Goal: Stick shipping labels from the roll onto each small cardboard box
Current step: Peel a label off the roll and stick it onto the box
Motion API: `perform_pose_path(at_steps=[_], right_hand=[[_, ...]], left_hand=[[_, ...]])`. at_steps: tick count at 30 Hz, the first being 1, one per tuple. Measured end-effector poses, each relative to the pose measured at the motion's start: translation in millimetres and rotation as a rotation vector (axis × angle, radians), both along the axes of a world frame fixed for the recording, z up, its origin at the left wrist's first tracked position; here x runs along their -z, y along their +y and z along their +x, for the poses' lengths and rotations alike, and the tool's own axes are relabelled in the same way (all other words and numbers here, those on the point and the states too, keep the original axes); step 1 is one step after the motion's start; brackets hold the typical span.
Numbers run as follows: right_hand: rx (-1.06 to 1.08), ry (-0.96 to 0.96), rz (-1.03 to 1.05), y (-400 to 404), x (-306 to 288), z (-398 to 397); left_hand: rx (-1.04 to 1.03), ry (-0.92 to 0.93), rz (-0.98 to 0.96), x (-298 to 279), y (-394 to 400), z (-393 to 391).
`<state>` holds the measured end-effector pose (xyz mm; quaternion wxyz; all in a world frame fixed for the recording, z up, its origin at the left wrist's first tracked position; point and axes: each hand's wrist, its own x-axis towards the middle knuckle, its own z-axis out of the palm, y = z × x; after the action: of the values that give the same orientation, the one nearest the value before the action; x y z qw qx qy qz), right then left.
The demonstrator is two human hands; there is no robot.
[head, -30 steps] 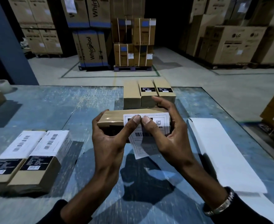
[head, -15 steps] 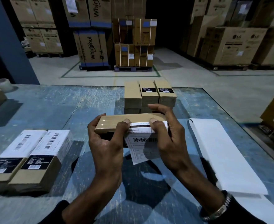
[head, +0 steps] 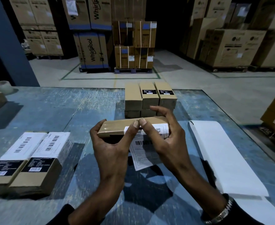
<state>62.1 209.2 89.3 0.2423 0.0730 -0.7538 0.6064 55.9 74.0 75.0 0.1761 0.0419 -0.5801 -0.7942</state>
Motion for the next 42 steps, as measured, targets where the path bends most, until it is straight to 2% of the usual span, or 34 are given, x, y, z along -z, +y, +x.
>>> perform_pose_path(at_steps=[4,16,21,26,31,36,42], right_hand=[[0.042,0.020,-0.017,-2,1,0],[-0.043,-0.025,0.146,11,3,-9],[-0.088,-0.094,0.028,16,-1,-11],[-0.130,-0.142,-0.110,15,-5,-9],[-0.091,-0.132,0.006,7,-3,-6],[-0.101,-0.101,0.011,8,-1,-6],[-0.102,-0.076,0.045,13,1,-9]], left_hand=[[0.016,0.014,0.039,-2,1,0],[0.034,-0.028,0.040,-6,-20,-17],[0.009,-0.051,0.016,-2,-23,-22],[-0.007,0.002,0.017,-5,-19,-19],[-0.004,-0.014,0.011,1,-13,-15],[-0.007,0.018,-0.086,-2,-15,-12],[-0.007,0.028,-0.049,-5,-16,-14]])
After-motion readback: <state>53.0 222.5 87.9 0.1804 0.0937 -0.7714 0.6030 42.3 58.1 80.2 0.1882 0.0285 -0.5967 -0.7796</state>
